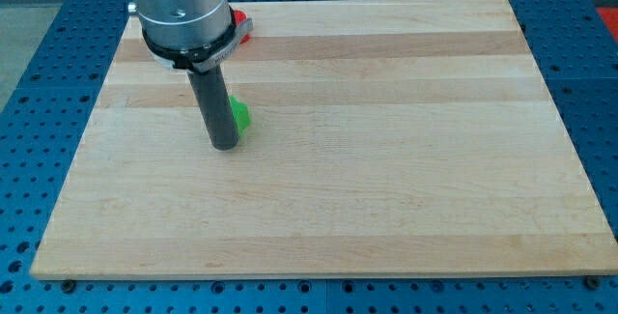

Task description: Push the green star towards the red circle

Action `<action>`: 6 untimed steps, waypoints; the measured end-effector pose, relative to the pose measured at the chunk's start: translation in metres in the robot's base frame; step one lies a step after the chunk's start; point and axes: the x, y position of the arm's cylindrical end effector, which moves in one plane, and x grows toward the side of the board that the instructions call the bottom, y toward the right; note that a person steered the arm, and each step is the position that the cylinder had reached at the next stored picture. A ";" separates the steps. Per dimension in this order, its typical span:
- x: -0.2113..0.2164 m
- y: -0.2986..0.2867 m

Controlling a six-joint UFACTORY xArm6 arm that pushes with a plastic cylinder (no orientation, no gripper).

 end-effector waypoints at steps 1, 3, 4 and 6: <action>-0.025 0.000; -0.071 0.000; -0.075 0.002; -0.085 0.028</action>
